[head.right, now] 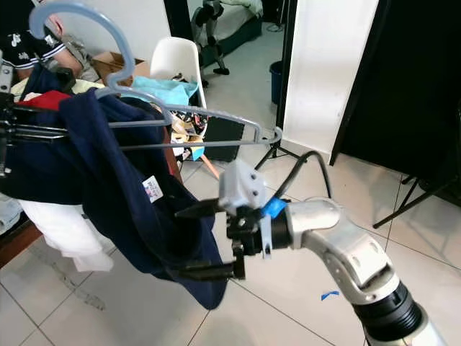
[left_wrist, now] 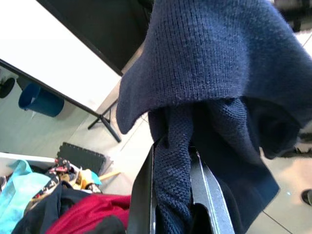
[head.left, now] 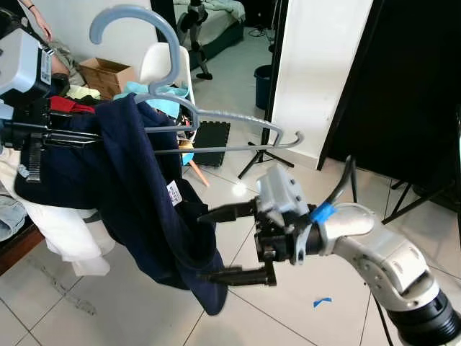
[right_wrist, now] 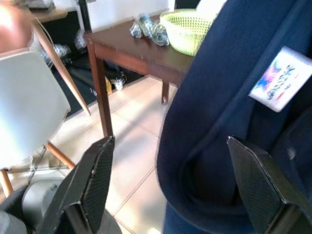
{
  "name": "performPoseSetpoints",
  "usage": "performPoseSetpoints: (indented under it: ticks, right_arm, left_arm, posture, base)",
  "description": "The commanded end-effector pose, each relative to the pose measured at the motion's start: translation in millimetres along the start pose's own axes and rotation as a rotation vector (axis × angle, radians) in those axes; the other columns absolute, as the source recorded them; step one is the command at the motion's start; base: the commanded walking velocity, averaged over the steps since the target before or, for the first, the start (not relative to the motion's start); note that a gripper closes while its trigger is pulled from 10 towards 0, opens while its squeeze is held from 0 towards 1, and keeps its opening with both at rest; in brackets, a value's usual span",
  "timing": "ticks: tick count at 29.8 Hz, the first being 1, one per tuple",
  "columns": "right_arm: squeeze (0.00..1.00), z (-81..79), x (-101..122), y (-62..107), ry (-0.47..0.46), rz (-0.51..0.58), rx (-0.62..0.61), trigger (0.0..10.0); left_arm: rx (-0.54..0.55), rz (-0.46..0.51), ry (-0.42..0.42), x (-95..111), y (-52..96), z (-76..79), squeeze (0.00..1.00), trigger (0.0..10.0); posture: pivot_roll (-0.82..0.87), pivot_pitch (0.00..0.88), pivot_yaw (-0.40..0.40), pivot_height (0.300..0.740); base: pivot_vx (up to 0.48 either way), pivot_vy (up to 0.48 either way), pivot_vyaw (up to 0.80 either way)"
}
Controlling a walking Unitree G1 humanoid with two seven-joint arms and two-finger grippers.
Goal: Hang hanger
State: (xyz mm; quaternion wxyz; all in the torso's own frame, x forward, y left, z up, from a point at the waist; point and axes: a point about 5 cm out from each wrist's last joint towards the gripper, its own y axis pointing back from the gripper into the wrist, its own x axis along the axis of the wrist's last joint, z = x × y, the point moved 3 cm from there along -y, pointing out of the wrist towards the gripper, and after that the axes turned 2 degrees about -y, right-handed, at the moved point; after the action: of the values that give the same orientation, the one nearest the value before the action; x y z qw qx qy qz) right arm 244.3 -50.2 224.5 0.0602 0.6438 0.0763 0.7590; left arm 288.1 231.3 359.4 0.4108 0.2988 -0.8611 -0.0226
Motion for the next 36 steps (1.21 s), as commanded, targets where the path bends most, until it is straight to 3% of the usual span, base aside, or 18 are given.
performPoseSetpoints:
  ticks: [1,9,19,23,29,36]
  right_arm:
    - [0.0,-0.3,-10.1,-8.9,0.004,-0.058,-0.007,10.0]
    - [0.0,6.4,-24.9,-30.3,0.001,-0.121,-0.063,10.0]
    - [0.0,-0.4,-31.0,-44.1,-0.003,-0.132,-0.063,10.0]
    - [0.0,-2.2,-31.9,-45.4,-0.003,-0.135,-0.056,10.0]
    - [0.0,-14.2,-40.3,-39.8,-0.005,-0.174,0.011,10.0]
    - [0.0,-8.9,-39.8,-35.4,-0.02,-0.16,-0.028,10.0]
  left_arm:
    - [0.026,0.033,-0.021,5.9,-2.3,-4.6,0.0,0.0]
    - [0.027,0.082,-0.031,13.5,-13.9,-7.1,0.0,0.0]
    - [0.059,0.115,-0.045,21.7,-16.1,-15.1,0.0,0.0]
    - [0.067,0.117,-0.046,22.4,-15.4,-16.8,0.0,0.0]
    - [0.171,0.126,-0.043,23.7,-5.3,-33.2,0.0,0.0]
    - [0.24,0.133,-0.038,23.7,-1.0,-41.9,0.0,0.0]
  posture:
    - [-0.01,0.114,0.056,0.74]
    - [-0.01,0.118,0.059,0.74]
    - [-0.01,0.123,0.064,0.74]
    - [-0.01,0.125,0.064,0.74]
    - [-0.01,0.128,0.057,0.74]
    - [-0.01,0.134,0.054,0.74]
  base:
    - [0.0,0.0,0.0]
    - [0.0,0.0,0.0]
    - [0.0,0.0,0.0]
    - [0.0,0.0,0.0]
    - [0.0,0.0,0.0]
    - [0.0,0.0,0.0]
